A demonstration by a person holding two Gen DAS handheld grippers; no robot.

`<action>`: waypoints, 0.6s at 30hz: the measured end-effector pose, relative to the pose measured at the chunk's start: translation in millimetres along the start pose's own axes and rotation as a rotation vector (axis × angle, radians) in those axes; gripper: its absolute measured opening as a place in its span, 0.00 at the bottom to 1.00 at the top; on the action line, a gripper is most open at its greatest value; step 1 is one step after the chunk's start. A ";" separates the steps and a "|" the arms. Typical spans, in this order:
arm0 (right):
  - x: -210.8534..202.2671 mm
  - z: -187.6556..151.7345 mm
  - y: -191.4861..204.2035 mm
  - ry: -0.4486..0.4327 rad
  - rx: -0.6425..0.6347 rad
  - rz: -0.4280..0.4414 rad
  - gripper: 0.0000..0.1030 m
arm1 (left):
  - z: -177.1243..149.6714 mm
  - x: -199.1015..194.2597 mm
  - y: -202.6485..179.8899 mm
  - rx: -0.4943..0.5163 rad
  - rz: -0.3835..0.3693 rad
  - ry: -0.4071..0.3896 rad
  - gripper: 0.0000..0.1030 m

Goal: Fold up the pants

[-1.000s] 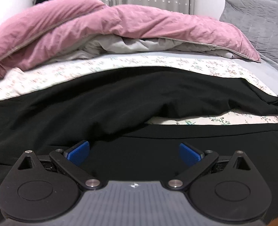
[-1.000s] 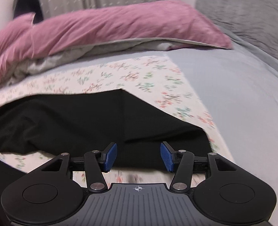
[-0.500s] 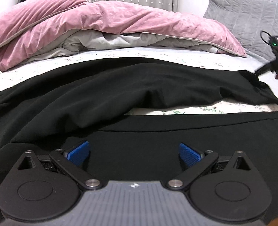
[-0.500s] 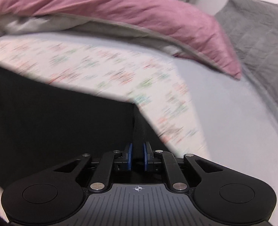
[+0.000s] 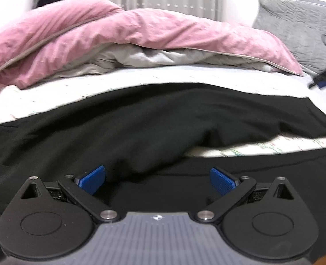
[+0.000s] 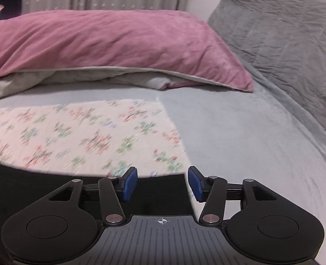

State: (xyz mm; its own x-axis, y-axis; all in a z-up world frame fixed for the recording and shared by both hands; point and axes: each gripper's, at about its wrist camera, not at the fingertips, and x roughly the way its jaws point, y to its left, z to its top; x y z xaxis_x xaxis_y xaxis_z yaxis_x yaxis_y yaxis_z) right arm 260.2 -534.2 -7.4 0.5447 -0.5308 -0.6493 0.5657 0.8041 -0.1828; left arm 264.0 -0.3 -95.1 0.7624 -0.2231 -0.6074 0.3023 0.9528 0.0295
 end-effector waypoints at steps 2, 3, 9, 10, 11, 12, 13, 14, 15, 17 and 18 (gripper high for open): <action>-8.7 -7.6 6.6 0.018 -0.007 0.044 0.49 | 8.4 -5.2 16.5 -0.008 0.041 -0.001 1.00; -13.7 -11.4 12.4 0.024 -0.022 0.070 0.49 | 13.2 -6.9 26.6 -0.009 0.062 0.004 1.00; -28.5 -8.1 66.8 0.050 -0.144 0.209 0.56 | 34.9 1.2 118.6 -0.089 0.255 0.072 1.00; -26.4 -5.7 77.3 0.057 -0.166 0.214 0.57 | 37.2 4.2 134.6 -0.107 0.277 0.088 1.00; -23.1 -3.6 83.5 0.068 -0.178 0.216 0.58 | 39.1 8.1 153.2 -0.132 0.294 0.106 1.00; -18.9 -2.4 85.7 0.079 -0.180 0.206 0.58 | 40.3 12.6 171.2 -0.159 0.312 0.127 1.00; -13.5 -0.5 86.3 0.083 -0.183 0.179 0.58 | 40.7 17.6 189.0 -0.184 0.338 0.149 1.00; -8.7 0.4 83.2 0.082 -0.180 0.144 0.58 | 40.5 21.0 203.3 -0.197 0.358 0.161 1.00; -2.5 0.9 76.6 0.084 -0.170 0.113 0.58 | 40.5 25.6 216.0 -0.208 0.387 0.173 1.00; 8.6 -1.1 57.3 0.097 -0.138 0.064 0.58 | 44.0 28.9 224.9 -0.220 0.444 0.192 0.94; 13.3 -3.0 47.2 0.106 -0.132 0.038 0.58 | 46.7 28.0 219.7 -0.201 0.409 0.181 0.95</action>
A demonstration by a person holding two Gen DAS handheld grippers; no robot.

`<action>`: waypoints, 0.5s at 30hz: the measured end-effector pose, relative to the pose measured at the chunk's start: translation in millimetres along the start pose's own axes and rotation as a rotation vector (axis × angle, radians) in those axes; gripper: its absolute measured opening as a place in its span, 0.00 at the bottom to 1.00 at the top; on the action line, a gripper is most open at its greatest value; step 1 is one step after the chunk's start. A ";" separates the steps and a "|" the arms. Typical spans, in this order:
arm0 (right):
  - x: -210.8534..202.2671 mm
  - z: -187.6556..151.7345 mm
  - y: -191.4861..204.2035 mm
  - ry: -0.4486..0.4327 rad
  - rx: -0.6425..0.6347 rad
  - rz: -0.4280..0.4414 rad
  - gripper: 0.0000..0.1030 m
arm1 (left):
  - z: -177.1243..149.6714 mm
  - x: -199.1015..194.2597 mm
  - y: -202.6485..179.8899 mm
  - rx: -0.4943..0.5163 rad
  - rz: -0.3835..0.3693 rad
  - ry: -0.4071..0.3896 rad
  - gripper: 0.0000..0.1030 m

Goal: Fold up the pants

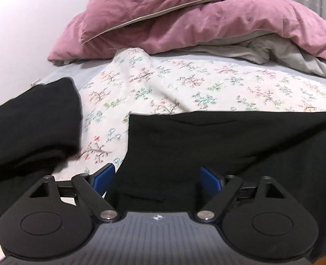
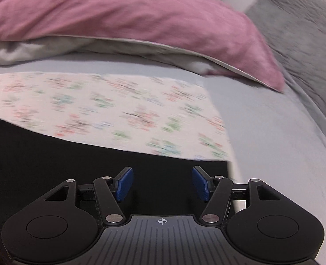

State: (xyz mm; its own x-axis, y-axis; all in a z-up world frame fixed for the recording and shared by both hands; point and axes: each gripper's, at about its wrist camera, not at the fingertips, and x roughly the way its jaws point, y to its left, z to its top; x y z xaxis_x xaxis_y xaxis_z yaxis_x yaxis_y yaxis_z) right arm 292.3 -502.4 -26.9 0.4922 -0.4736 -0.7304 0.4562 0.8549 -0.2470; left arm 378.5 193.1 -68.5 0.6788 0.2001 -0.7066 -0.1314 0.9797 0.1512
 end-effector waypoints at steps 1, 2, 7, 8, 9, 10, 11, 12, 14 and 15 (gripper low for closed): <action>3.7 -2.9 -10.1 0.005 0.007 -0.028 0.58 | 1.0 -6.0 -10.5 0.038 -0.046 -0.015 0.95; 5.8 -5.3 -23.0 0.007 0.023 -0.046 0.58 | 2.8 -11.5 -26.6 0.086 -0.085 -0.025 0.95; 8.4 -17.4 -85.9 -0.012 0.178 -0.022 0.57 | 21.7 -26.2 -132.9 0.259 -0.307 -0.041 0.95; 10.3 -19.9 -96.3 -0.015 0.194 -0.014 0.57 | 26.5 -27.2 -155.8 0.283 -0.345 -0.045 0.95; 12.1 -21.3 -102.9 -0.020 0.205 0.001 0.57 | 29.9 -27.8 -178.8 0.307 -0.381 -0.048 0.95; 15.7 -23.7 -111.2 -0.025 0.217 0.030 0.56 | 34.4 -28.1 -199.0 0.330 -0.412 -0.053 0.95; 20.3 -25.4 -117.9 -0.025 0.227 0.057 0.54 | 38.4 -28.3 -219.3 0.356 -0.442 -0.062 0.95; 23.6 -26.5 -120.9 -0.029 0.230 0.091 0.49 | 41.8 -29.0 -239.5 0.388 -0.470 -0.071 0.95; 29.5 -27.3 -123.0 -0.054 0.225 0.176 0.46 | 47.6 -28.2 -271.4 0.442 -0.536 -0.102 0.95; 33.4 -27.3 -124.8 -0.071 0.223 0.219 0.45 | 50.5 -26.9 -285.2 0.459 -0.567 -0.105 0.95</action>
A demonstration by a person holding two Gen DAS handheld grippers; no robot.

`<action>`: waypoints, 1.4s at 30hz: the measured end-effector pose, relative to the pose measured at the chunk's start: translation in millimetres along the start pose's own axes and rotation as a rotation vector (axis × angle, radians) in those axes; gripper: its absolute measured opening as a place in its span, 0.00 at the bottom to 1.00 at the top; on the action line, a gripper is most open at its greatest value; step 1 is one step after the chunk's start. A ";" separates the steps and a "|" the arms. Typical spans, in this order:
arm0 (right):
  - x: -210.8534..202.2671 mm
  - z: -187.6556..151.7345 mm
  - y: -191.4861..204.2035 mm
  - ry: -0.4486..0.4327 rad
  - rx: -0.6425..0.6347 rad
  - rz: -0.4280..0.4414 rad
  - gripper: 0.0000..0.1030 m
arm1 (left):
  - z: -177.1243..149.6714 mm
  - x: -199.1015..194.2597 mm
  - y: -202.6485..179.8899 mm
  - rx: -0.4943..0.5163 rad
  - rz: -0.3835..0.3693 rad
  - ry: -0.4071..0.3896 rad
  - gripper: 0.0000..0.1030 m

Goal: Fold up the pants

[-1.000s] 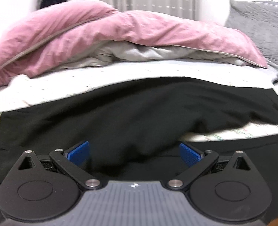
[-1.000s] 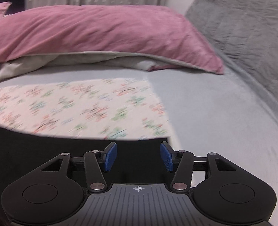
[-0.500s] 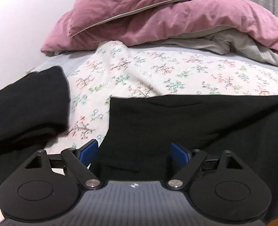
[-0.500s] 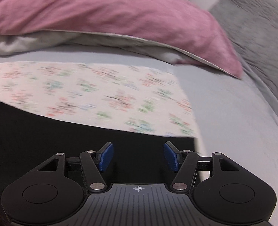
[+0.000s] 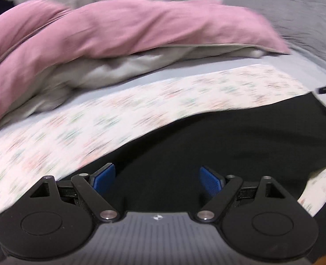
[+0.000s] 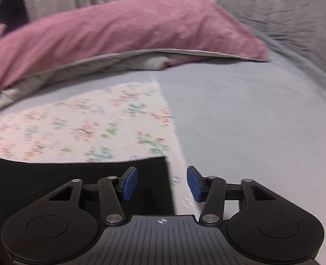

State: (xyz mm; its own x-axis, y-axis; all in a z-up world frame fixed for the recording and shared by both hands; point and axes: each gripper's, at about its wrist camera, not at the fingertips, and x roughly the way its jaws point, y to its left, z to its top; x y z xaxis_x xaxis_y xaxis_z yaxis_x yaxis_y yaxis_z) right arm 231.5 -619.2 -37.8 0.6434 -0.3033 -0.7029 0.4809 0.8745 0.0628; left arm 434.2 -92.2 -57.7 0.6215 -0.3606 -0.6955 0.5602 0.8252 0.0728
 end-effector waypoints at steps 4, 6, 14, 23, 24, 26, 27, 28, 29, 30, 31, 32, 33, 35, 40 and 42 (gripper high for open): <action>17.6 -1.3 -1.2 -0.004 -0.029 0.086 0.39 | 22.9 30.2 -26.4 0.094 -0.076 -0.014 0.95; 26.0 -5.5 -0.7 0.008 -0.063 0.061 0.38 | 33.8 50.8 -34.6 0.142 -0.094 -0.015 0.95; 40.5 -12.3 -12.8 -0.050 -0.052 0.074 0.35 | 73.9 129.3 -47.1 0.211 -0.114 0.097 0.94; 39.0 11.8 14.0 -0.079 -0.224 0.007 0.10 | 89.4 132.5 -62.3 0.158 -0.262 0.192 0.17; 41.3 18.0 14.8 -0.086 -0.225 -0.014 0.10 | 91.6 133.0 -64.4 0.157 -0.253 0.176 0.16; 47.9 32.3 18.9 -0.101 -0.241 -0.060 0.10 | 98.2 135.3 -65.5 0.139 -0.229 0.142 0.16; 51.5 40.4 22.6 -0.115 -0.250 -0.084 0.10 | 102.7 137.7 -65.1 0.123 -0.203 0.117 0.16; 56.0 49.1 27.1 -0.126 -0.248 -0.099 0.10 | 105.7 138.3 -64.2 0.105 -0.171 0.090 0.16; 61.0 58.2 32.1 -0.141 -0.240 -0.111 0.10 | 108.6 140.0 -62.6 0.081 -0.129 0.062 0.16; 65.4 65.0 36.4 -0.156 -0.234 -0.119 0.10 | 110.5 143.0 -61.4 0.057 -0.091 0.044 0.16; 71.5 72.4 42.3 -0.173 -0.224 -0.122 0.11 | 110.9 147.8 -60.9 0.040 -0.063 0.043 0.17; 76.6 77.2 47.7 -0.176 -0.214 -0.124 0.15 | 110.0 153.6 -61.2 0.032 -0.048 0.062 0.18; 81.3 81.1 53.6 -0.174 -0.201 -0.131 0.22 | 107.6 156.9 -62.8 0.033 -0.037 0.080 0.22; 82.6 81.6 62.8 -0.177 -0.181 -0.163 0.22 | 105.2 151.7 -66.9 0.050 -0.007 0.071 0.34; 54.3 62.4 42.1 -0.102 -0.089 -0.117 0.30 | 99.3 102.7 -73.7 0.039 -0.064 0.007 0.59; 35.6 47.6 27.2 -0.084 -0.044 -0.106 0.37 | 89.8 79.9 -82.7 0.044 -0.094 -0.008 0.63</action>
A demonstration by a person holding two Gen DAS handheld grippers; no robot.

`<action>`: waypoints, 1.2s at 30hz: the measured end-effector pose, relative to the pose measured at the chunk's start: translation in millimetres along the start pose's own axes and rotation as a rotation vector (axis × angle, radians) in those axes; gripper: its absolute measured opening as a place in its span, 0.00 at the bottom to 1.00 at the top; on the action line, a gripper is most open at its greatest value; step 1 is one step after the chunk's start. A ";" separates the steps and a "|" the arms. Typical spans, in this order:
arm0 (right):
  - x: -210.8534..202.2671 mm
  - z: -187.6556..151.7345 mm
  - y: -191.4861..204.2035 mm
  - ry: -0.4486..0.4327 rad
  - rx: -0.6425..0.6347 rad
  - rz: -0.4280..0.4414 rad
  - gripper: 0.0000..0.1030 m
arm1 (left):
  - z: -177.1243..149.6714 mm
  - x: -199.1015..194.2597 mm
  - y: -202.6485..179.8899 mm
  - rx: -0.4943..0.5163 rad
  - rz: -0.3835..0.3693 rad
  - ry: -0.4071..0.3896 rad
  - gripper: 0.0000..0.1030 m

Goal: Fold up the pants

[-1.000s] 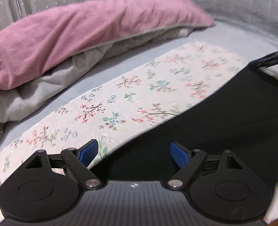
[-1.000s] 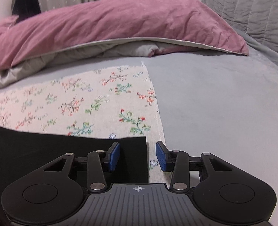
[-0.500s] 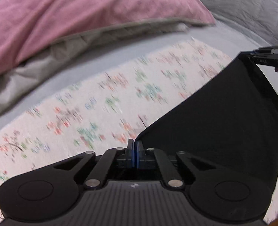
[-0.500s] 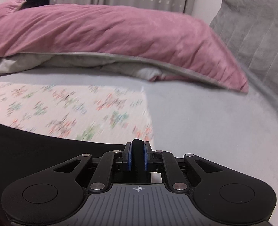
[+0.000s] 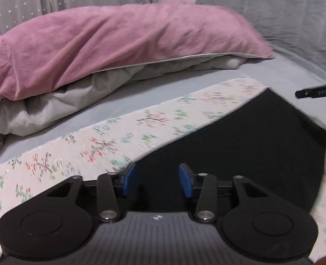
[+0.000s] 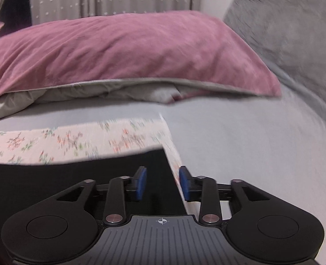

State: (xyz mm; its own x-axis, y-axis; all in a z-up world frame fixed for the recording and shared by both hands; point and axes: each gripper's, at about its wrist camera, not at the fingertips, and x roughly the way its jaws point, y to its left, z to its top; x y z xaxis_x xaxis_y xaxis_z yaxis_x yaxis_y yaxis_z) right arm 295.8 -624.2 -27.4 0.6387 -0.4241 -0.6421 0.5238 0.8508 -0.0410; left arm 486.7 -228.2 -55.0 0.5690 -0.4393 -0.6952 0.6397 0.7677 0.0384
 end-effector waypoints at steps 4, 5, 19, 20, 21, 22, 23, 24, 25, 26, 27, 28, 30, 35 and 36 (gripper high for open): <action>-34.3 -37.7 -40.0 0.066 0.172 0.073 0.41 | -31.5 -42.7 -27.7 0.018 -0.078 -0.019 0.76; -40.5 -48.5 -47.2 0.089 0.207 0.098 0.41 | -42.0 -53.7 -35.1 0.019 -0.092 -0.020 0.76; -63.2 -98.9 -62.6 0.213 0.556 0.068 0.40 | -146.1 -153.0 -45.9 -0.112 -0.061 0.038 0.83; -67.4 -100.3 -60.5 0.215 0.570 0.079 0.42 | -151.0 -159.3 -41.7 -0.125 -0.051 0.042 0.83; -69.8 -102.1 -57.1 0.222 0.573 0.102 0.42 | -155.4 -164.2 -37.2 -0.140 -0.044 0.046 0.83; -69.3 -104.7 -53.2 0.232 0.577 0.128 0.42 | -159.4 -169.3 -32.1 -0.157 -0.036 0.049 0.83; -68.0 -106.9 -51.3 0.232 0.583 0.140 0.42 | -162.8 -174.0 -27.3 -0.172 -0.028 0.050 0.84; -66.9 -107.9 -50.8 0.219 0.587 0.138 0.42 | -165.9 -179.7 -24.0 -0.186 -0.020 0.049 0.84; -64.7 -108.2 -50.5 0.200 0.597 0.142 0.42 | -168.3 -184.6 -20.8 -0.198 -0.016 0.048 0.84; -61.4 -108.4 -51.6 0.180 0.617 0.145 0.40 | -170.4 -188.9 -17.9 -0.210 -0.009 0.047 0.84; -59.0 -109.0 -52.7 0.164 0.637 0.135 0.33 | -171.8 -193.2 -15.7 -0.219 0.000 0.045 0.84; -56.6 -108.3 -54.1 0.143 0.654 0.128 0.24 | -173.0 -197.4 -13.2 -0.226 0.007 0.042 0.84; -52.3 -105.3 -55.5 0.145 0.639 0.094 0.00 | -173.8 -205.0 -8.4 -0.235 0.026 0.038 0.84; -71.1 -91.5 -63.6 0.059 0.585 -0.029 0.00 | -177.2 -228.3 15.3 -0.236 0.110 0.024 0.84; -66.9 -90.0 -64.5 0.089 0.563 -0.065 0.00 | -178.1 -232.4 22.9 -0.243 0.131 0.024 0.84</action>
State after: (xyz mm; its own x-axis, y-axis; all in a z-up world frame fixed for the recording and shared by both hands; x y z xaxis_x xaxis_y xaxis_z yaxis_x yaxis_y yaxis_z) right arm 168.6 -622.8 -50.7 0.5580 -0.4216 -0.7148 0.7955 0.5170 0.3161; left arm 277.1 -25.5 -20.5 0.6244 -0.3200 -0.7126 0.4169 0.9080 -0.0424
